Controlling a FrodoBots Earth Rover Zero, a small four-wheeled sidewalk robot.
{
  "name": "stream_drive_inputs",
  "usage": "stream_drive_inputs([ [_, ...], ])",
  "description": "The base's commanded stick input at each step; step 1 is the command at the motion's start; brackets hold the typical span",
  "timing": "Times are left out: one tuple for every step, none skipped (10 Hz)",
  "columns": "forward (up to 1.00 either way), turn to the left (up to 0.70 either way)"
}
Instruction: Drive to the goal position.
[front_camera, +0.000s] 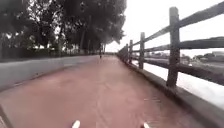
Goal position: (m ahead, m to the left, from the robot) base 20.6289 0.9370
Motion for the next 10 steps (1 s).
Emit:
stream_drive_inputs([
  [1.00,0.00],
  [1.00,0.00],
  [1.00,0.00],
  [1.00,0.00],
  [1.00,0.00],
  [1.00,0.00],
  [1.00,0.00],
  [1.00,0.00],
  [1.00,0.00],
  [1.00,0.00],
])
